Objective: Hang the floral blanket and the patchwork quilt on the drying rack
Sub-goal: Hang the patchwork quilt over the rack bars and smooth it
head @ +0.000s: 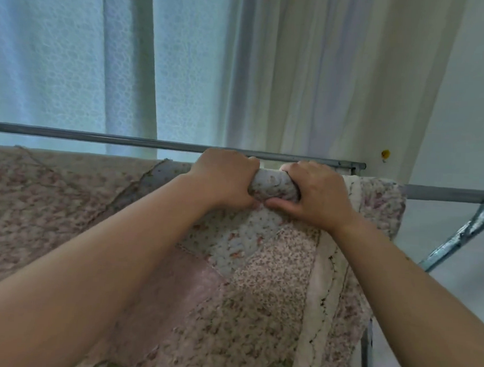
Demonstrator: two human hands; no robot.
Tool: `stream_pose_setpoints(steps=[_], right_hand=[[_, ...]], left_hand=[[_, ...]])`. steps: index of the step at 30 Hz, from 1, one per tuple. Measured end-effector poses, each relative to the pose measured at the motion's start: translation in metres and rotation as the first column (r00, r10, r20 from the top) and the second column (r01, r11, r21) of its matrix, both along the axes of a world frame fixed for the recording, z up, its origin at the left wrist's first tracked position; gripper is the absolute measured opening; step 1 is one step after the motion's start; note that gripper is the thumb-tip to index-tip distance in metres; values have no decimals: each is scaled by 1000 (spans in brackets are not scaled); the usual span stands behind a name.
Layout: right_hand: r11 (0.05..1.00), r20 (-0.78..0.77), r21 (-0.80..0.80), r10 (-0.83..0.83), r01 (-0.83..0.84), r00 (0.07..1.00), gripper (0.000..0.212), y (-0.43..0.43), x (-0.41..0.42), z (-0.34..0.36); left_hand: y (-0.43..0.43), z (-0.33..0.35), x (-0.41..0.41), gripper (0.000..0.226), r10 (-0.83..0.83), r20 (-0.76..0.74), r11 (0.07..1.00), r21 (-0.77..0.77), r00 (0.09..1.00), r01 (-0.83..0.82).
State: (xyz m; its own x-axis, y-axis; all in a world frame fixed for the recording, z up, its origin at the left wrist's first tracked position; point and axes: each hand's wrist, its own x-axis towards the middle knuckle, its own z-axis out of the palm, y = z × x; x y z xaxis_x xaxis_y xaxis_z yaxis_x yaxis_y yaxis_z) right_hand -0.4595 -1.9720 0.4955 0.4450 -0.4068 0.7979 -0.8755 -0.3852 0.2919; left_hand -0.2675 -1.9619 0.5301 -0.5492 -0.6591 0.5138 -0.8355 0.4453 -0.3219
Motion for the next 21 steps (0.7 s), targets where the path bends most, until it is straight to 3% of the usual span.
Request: stream_pose_setpoints(steps=[5, 12, 16, 21], right_hand=[[1000, 32, -20, -21, 22, 999, 65, -3, -45, 2], [999, 19, -37, -16, 17, 1000, 69, -7, -88, 1], [999, -13, -36, -24, 23, 1000, 66, -10, -117, 1], [995, -75, -15, 99, -100, 992, 60, -13, -138, 3]], left_hand=[[-12, 11, -45, 38, -58, 58, 993, 103, 997, 52], [-23, 7, -96, 40, -117, 43, 993, 37, 992, 115], [-23, 4, -114, 40, -74, 37, 997, 15, 997, 73], [-16, -4, -148, 45, 62, -18, 998, -24, 998, -63]])
